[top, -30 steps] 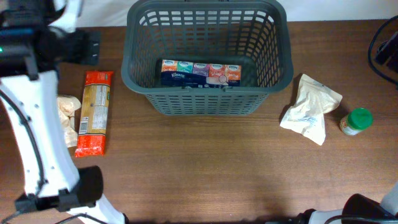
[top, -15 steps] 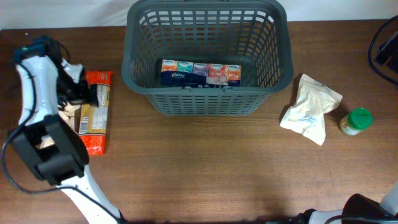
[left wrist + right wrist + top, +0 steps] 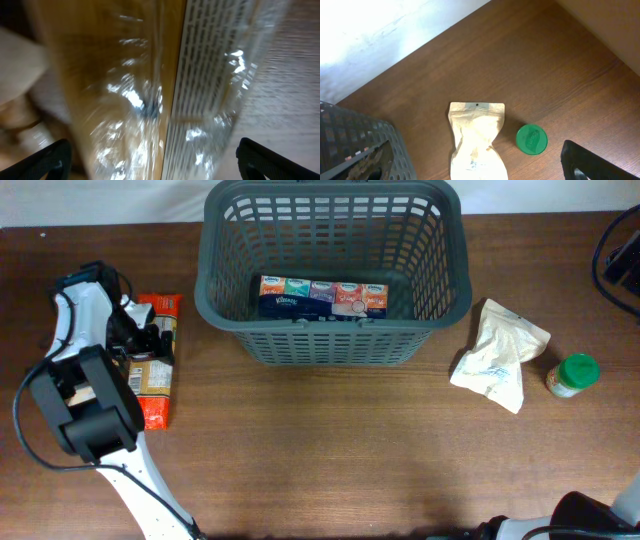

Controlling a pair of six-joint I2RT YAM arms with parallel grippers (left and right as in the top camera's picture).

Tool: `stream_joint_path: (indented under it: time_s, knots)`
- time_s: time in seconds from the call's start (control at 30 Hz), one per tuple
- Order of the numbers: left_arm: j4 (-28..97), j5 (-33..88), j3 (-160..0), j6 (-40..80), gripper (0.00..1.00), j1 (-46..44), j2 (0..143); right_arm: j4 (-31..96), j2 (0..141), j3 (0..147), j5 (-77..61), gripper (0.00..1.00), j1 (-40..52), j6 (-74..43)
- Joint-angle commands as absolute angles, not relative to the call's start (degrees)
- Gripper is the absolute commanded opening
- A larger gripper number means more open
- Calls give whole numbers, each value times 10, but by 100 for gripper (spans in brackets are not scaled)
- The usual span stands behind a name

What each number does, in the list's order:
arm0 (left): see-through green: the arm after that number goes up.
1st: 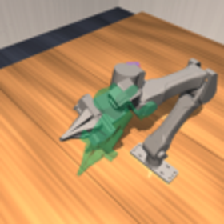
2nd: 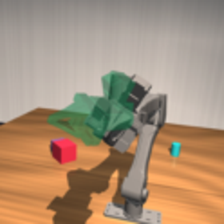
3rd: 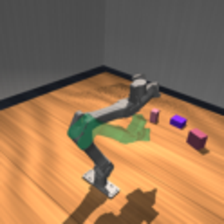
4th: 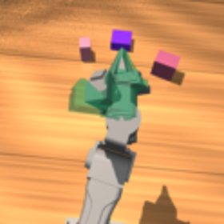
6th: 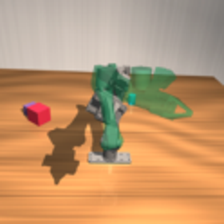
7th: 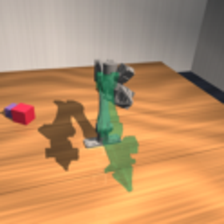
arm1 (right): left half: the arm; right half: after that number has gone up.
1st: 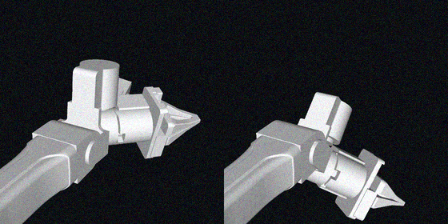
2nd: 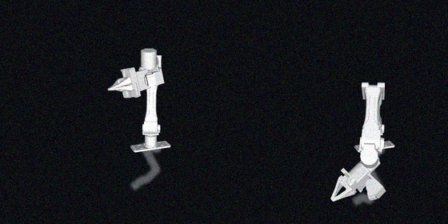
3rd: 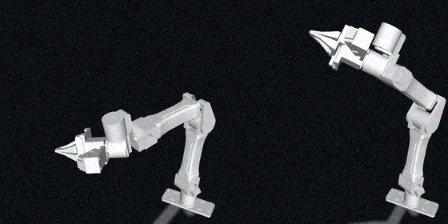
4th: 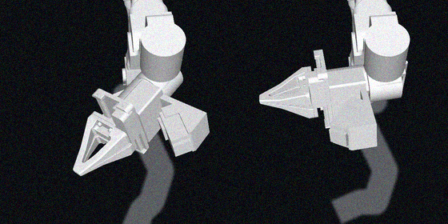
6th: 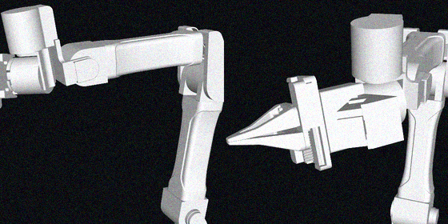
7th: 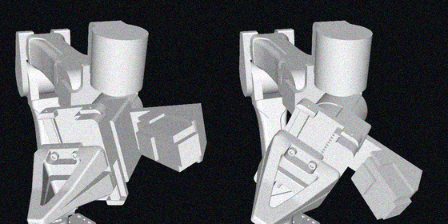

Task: Pack container
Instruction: 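Grasp the orange-and-tan pasta box with the left gripper, then place the pasta box into the basket and release it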

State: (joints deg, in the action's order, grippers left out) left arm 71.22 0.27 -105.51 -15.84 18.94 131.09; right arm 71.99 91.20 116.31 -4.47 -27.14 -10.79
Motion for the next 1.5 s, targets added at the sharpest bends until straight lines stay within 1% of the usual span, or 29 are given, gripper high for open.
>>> stream_joint_path:
  time_s: [0.0, 0.1, 0.13, 0.17, 0.2, 0.23, 0.3, 0.33, 0.37, 0.5, 0.63, 0.83, 1.07, 1.13, 1.23, 1.33, 1.47]
  knots:
    - [711, 22, -1049, -175, 94, 188, 1338, 719, 913, 1167, -38, 99, -274, -112]
    - [709, 22, -1049, -175, 89, 188, 1341, 719, 913, 1167, -38, 99, -274, -112]
    - [707, 22, -1049, -175, 82, 188, 1341, 719, 913, 1167, -38, 99, -274, -112]
    - [705, 22, -1049, -175, 78, 188, 1341, 719, 913, 1167, -38, 99, -274, -112]
    - [705, 22, -1049, -175, 70, 188, 1341, 719, 913, 1167, -38, 99, -274, -112]
    - [705, 22, -1049, -175, 55, 188, 1341, 719, 913, 1167, -38, 99, -274, -112]
    - [708, 22, -1049, -174, 19, 188, 1341, 719, 913, 1167, -38, 99, -274, -112]
    - [712, 22, -1049, -175, 7, 188, 1341, 719, 913, 1167, -38, 99, -274, -112]
    - [717, 22, -1049, -174, 2, 188, 1341, 719, 913, 1167, -38, 99, -274, -112]
    - [744, 36, -1064, -174, 2, 188, 1340, 719, 913, 1167, -38, 99, -274, -112]
    - [797, 63, -1133, -174, 2, 188, 1336, 719, 913, 1167, -38, 99, -274, -112]
    - [866, 63, -1297, -172, 2, 188, 1303, 719, 913, 1167, -38, 99, -274, -112]
    - [870, 69, -1532, -187, 2, 168, 1218, 719, 913, 1167, -38, 99, -274, -112]
    - [857, 69, -1578, -218, 2, 152, 1193, 719, 913, 1167, -38, 99, -274, -112]
    - [833, 69, -1628, -302, 2, 112, 1157, 719, 913, 1167, -38, 99, -274, -112]
    - [816, 69, -1649, -424, 2, 55, 1128, 719, 913, 1167, -38, 99, -274, -112]
    - [810, 69, -1651, -597, 2, -43, 1109, 719, 913, 1167, -38, 99, -274, -112]
